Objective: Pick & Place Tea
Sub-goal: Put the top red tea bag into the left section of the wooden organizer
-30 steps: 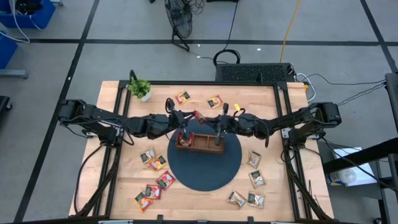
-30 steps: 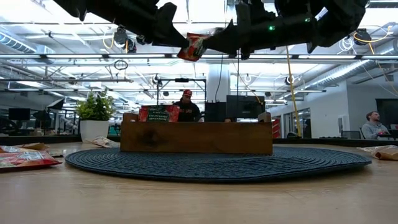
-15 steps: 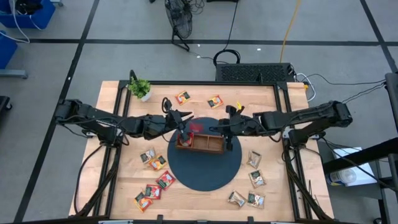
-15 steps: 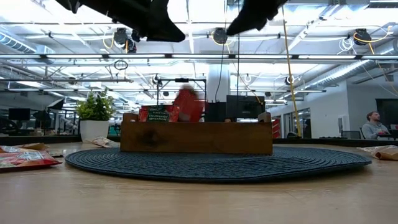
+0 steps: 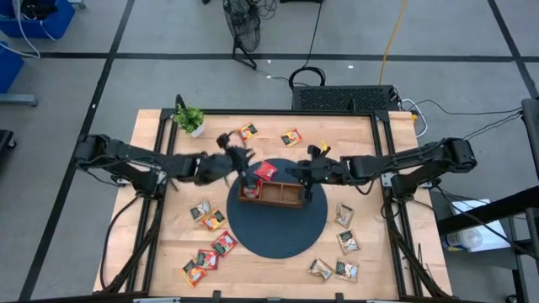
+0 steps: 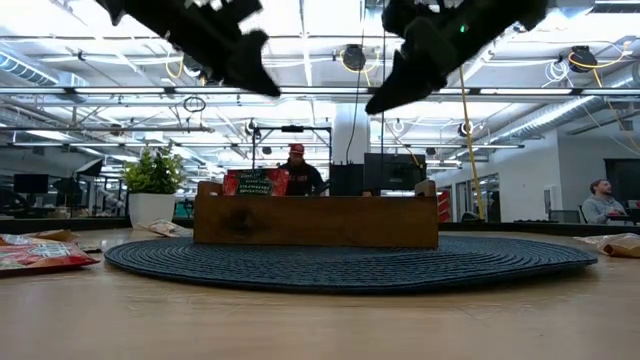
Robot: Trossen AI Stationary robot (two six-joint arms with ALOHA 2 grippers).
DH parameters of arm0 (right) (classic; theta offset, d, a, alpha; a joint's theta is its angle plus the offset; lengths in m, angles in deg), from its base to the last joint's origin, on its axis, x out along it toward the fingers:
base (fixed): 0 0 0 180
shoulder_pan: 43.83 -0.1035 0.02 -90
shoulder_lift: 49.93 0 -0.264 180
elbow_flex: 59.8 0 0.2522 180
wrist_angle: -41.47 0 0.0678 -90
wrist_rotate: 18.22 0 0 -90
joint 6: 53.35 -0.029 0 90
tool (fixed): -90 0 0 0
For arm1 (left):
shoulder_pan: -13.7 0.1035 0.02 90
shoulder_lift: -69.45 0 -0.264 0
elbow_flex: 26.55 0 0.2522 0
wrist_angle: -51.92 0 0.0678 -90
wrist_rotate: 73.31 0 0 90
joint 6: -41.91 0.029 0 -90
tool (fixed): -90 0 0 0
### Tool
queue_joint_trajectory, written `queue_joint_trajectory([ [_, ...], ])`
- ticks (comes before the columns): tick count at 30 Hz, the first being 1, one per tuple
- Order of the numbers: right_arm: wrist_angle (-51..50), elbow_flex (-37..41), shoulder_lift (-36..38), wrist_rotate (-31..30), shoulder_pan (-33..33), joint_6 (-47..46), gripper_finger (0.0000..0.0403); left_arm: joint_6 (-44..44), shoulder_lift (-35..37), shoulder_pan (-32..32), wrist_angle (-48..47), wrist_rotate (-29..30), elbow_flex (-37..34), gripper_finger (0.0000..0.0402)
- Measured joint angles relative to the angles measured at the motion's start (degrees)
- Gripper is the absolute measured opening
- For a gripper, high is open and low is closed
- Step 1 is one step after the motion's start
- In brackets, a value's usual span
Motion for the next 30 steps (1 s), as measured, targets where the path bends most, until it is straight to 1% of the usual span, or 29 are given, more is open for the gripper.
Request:
queue_joint_trajectory([
  [1, 0.06, 0.51, 0.04, 0.89, 0.64, -0.42, 0.0048, -1.89, -0.02, 1.99, -3.75, -3.42, 1.05, 0.0081],
  [2, 0.00, 0.94, 0.05, 1.85, 1.11, -0.93, 0.0059, -3.82, -0.59, 4.28, -6.97, -8.34, 2.31, 0.0095],
  [4, -0.10, 1.58, 0.01, 3.39, 1.89, -1.90, 0.0078, -7.43, -3.17, 8.80, -10.18, -18.34, 5.12, 0.0123],
  [5, -0.15, 1.67, 0.01, 4.05, 2.13, -2.12, 0.0087, -8.50, -4.76, 10.91, -12.02, -22.37, 6.38, 0.0137],
  [7, 0.08, 1.69, 0.03, 3.99, 2.43, -2.36, 0.0101, -8.65, -8.69, 14.25, -14.44, -27.92, 9.17, 0.0164],
  [9, 0.24, 1.69, 0.03, 3.97, 2.45, -2.31, 0.0113, -7.86, -13.43, 16.34, -15.68, -31.93, 12.79, 0.0186],
  [11, 0.72, 1.69, 0.03, 3.96, 2.39, -2.27, 0.0121, -6.67, -18.86, 17.36, -20.50, -35.43, 17.04, 0.0204],
  [12, 0.71, 1.69, 0.03, 4.06, 2.37, -2.27, 0.0124, -5.98, -21.81, 17.49, -22.93, -36.27, 19.34, 0.0211],
  [16, -0.26, 1.69, 0.03, 4.05, 2.37, -2.20, 0.0130, -2.84, -31.97, 16.71, -32.28, -36.53, 28.31, 0.0228],
  [20, -0.64, 1.69, 0.03, 4.07, 2.37, -1.51, 0.0127, 0.32, -38.48, 15.40, -38.89, -36.75, 35.11, 0.0231],
  [23, -0.67, 1.69, 0.03, 4.09, 2.37, -0.42, 0.0127, 1.89, -40.76, 14.65, -41.45, -36.48, 37.67, 0.0228],
  [26, -0.77, 1.69, 0.03, 4.09, 2.37, 0.41, 0.0128, 3.41, -40.92, 14.22, -42.62, -36.33, 37.70, 0.0228],
  [30, -0.77, 1.69, 0.03, 4.09, 2.37, 1.46, 0.0130, 3.37, -40.94, 14.22, -43.50, -36.36, 36.86, 0.0229],
])
